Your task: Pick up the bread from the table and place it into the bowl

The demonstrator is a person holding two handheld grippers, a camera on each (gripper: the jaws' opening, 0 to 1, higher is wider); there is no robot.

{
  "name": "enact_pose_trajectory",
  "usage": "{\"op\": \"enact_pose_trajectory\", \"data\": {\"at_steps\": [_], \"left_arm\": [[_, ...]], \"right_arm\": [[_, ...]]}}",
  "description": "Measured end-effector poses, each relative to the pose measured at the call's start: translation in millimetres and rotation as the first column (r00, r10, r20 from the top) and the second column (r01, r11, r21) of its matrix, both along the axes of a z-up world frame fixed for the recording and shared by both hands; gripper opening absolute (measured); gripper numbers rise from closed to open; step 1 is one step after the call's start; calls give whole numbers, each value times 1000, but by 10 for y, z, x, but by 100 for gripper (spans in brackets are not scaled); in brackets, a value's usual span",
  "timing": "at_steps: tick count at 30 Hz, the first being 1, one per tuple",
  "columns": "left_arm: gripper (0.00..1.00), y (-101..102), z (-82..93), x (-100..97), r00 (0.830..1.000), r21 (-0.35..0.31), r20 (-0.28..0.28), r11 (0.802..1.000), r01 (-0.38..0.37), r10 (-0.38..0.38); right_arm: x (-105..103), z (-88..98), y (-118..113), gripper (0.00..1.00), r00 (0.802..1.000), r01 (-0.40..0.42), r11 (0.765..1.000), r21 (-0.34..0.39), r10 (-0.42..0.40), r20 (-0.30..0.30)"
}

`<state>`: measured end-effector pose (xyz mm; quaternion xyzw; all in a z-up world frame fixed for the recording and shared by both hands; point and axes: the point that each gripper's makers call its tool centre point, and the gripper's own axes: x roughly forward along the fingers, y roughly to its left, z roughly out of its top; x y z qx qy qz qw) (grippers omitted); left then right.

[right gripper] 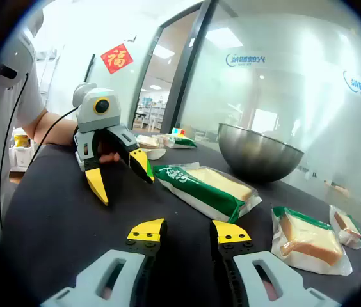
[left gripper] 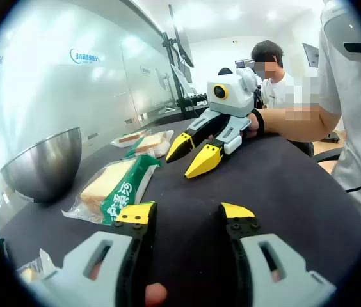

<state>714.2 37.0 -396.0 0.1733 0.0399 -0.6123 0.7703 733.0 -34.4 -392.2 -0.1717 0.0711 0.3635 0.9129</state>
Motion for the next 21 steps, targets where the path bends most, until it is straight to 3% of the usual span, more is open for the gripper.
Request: {"op": "enact_pose_trajectory", "data": {"at_steps": [7, 9, 14, 21], "left_arm": [[38, 14, -12, 18, 1000, 5, -7, 1000, -8, 9], [38, 19, 21, 15, 999, -21, -34, 1000, -7, 7], [36, 26, 12, 38, 999, -16, -52, 1000, -11, 10], [33, 62, 21, 84, 1000, 2, -12, 1000, -28, 28]], "right_arm": [[-42, -47, 60, 26, 999, -33, 999, -8, 33, -22], [-57, -52, 81, 26, 999, -42, 999, -6, 41, -27], [-61, -69, 73, 26, 998, -37, 999, 2, 37, -50], [-34, -3, -4, 25, 999, -18, 999, 43, 20, -49]]}}
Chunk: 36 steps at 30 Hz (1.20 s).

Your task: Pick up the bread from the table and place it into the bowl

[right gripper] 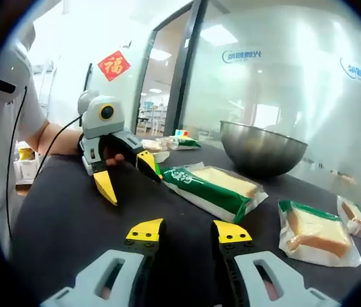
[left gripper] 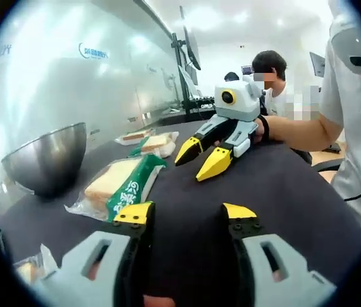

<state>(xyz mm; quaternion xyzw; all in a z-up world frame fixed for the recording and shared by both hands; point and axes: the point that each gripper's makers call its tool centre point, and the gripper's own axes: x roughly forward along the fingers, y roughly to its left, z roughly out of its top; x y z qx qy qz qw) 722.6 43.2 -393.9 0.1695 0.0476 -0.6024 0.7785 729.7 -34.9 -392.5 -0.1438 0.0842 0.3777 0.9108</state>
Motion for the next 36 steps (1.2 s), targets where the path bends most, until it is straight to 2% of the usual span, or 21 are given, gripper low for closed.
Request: {"op": "enact_pose_trajectory", "data": {"at_steps": [6, 10, 13, 15, 16, 19, 21, 24, 26, 27, 28, 30, 32, 33, 34, 36], "left_arm": [[32, -22, -15, -29, 1000, 16, 3, 1000, 23, -23], [38, -35, -39, -71, 999, 28, 7, 999, 43, -43], [40, -23, -24, -18, 999, 22, 5, 999, 39, -39], [39, -15, 10, 17, 1000, 4, -7, 1000, 23, -23], [39, -22, 29, -30, 1000, -5, -9, 1000, 18, -18], [40, -30, 46, -30, 1000, -22, -14, 1000, 16, -17], [45, -37, 58, -16, 1000, -28, -10, 1000, 12, -12], [49, -47, 87, 3, 1000, -41, 4, 999, 7, -6], [49, -47, 92, 10, 1000, -39, 8, 999, 8, -8], [49, -48, 98, 13, 1000, -42, 8, 999, 10, -9], [50, -41, 107, -37, 1000, -46, 8, 999, 12, -12], [51, -41, 118, -28, 1000, -52, 8, 999, 12, -11], [54, -45, 136, -19, 1000, -60, 10, 998, 12, -11], [56, -47, 142, -14, 1000, -62, 9, 998, 12, -12], [58, -52, 137, -16, 1000, -61, 8, 998, 14, -14], [62, -62, 105, -46, 1000, -48, 0, 998, 31, -31]], "right_arm": [[15, 48, -63, 26, 999, 10, 1000, 4, -10, 32], [21, 78, -67, 33, 999, 6, 1000, 21, -6, 40], [56, 102, -82, 49, 999, 28, 999, 46, -30, 36], [69, 109, -103, 46, 998, 42, 998, 51, -43, 35], [71, 125, -117, 45, 998, 46, 997, 56, -49, 38], [90, 210, -190, 48, 995, 79, 991, 105, -85, 46], [133, 328, -296, 52, 988, 121, 981, 151, -134, 79], [207, 394, -492, 53, 975, 182, 967, 181, -200, 91], [224, 429, -642, 54, 959, 240, 949, 202, -265, 103], [257, 450, -764, 55, 947, 280, 932, 229, -308, 94], [288, 479, -892, 56, 934, 318, 910, 267, -349, 79], [367, 547, -1223, 63, 895, 405, 843, 354, -444, 33], [429, 609, -1440, 71, 876, 446, 793, 416, -481, -24], [479, 671, -1557, 74, 867, 458, 777, 432, -498, -24], [519, 684, -1649, 76, 856, 477, 772, 420, -516, -23], [684, 697, -1942, 78, 812, 544, 779, 312, -583, 37]]}}
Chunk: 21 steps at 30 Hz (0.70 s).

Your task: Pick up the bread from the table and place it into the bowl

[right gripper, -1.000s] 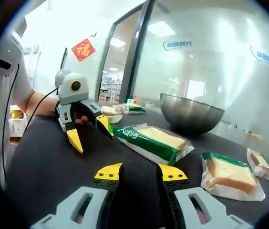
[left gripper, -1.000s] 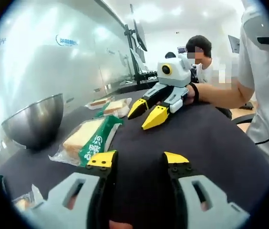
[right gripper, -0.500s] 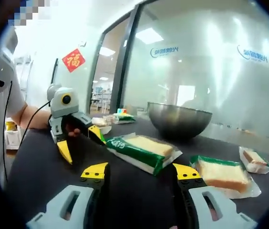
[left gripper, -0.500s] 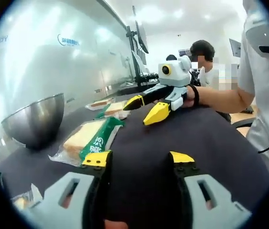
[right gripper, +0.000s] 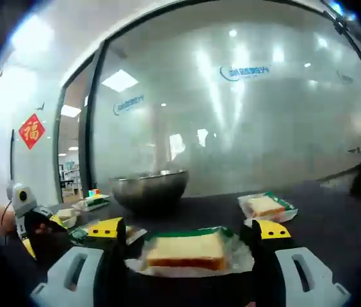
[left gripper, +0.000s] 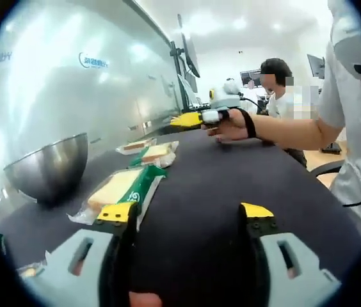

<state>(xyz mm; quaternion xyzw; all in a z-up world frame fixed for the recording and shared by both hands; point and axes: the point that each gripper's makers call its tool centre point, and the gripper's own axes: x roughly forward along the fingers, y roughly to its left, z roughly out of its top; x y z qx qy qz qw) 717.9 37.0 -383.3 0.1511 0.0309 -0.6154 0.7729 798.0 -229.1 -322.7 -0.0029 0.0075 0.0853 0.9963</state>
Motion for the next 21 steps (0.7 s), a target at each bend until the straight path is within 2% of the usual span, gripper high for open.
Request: {"op": "enact_pose_trajectory", "data": {"at_steps": [2, 3, 4, 6, 7, 9, 12, 14, 16, 18, 19, 21], "left_arm": [[67, -3, -40, -99, 999, 24, -29, 999, 28, -27], [68, -8, -60, -123, 999, 37, -28, 999, 34, -33], [67, -12, -62, -145, 999, 41, -19, 999, 35, -35], [68, -18, -65, -166, 999, 43, -10, 998, 47, -46], [68, -22, -70, -161, 999, 41, -15, 998, 50, -50], [68, -22, -54, -143, 999, 33, -10, 998, 50, -50], [68, -21, -45, -111, 999, 30, -5, 999, 42, -41], [68, -23, -41, -103, 999, 24, -6, 999, 40, -40], [67, -28, -49, -104, 999, 28, -5, 999, 34, -34], [67, -28, -52, -110, 999, 33, 2, 999, 32, -33], [67, -30, -52, -111, 999, 35, 5, 999, 33, -33], [67, -35, -46, -120, 999, 34, 5, 999, 37, -37]], "right_arm": [[269, -88, -339, 78, 996, 76, 983, -166, -83, -39], [404, -150, -446, 78, 992, 91, 979, -181, -105, -68], [531, -221, -504, 79, 988, 83, 982, -172, -104, -112], [823, -308, -634, 85, 981, 76, 992, -104, -93, -172], [900, -343, -621, 86, 975, 78, 993, -94, -95, -199], [1162, -335, -709, 88, 975, 76, 991, -108, -97, -199], [1372, -443, -776, 88, 958, 87, 992, -93, -109, -264], [1420, -605, -785, 88, 932, 97, 986, -135, -138, -335], [1523, -690, -811, 88, 921, 89, 983, -159, -142, -362], [1603, -823, -885, 88, 899, 77, 975, -210, -159, -409], [1606, -874, -873, 88, 891, 72, 975, -212, -158, -425], [1685, -938, -898, 88, 883, 63, 972, -228, -160, -440]]}}
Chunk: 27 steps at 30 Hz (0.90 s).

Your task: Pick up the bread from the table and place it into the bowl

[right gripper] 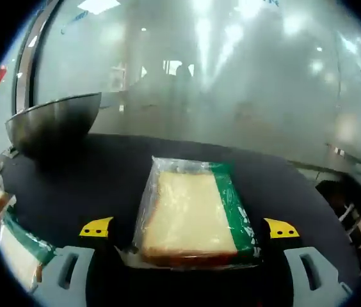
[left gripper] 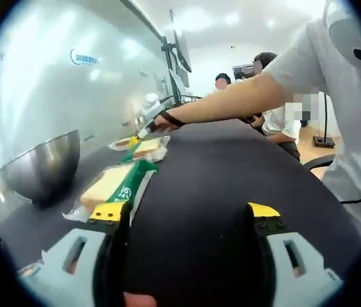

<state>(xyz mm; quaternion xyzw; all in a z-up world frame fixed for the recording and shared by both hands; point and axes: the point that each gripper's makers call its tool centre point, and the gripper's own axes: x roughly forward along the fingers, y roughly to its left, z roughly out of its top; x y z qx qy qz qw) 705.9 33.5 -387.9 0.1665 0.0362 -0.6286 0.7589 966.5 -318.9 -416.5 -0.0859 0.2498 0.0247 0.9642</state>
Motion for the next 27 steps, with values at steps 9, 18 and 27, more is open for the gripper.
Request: {"op": "enact_pose_trajectory", "data": {"at_steps": [9, 18, 27], "left_arm": [[65, 42, -5, -40, 1000, 16, 18, 1000, 15, -15], [64, 286, 507, 333, 988, -196, -9, 968, -156, 157], [73, 843, 1192, 710, 945, -495, -226, 807, -321, 237]], "right_arm": [[49, 27, -46, 72, 999, 34, 999, 27, -33, -29], [-37, 57, -33, 64, 998, 69, 997, 17, -69, -7], [-105, 97, 22, 62, 997, 73, 995, 74, -76, 32]]}}
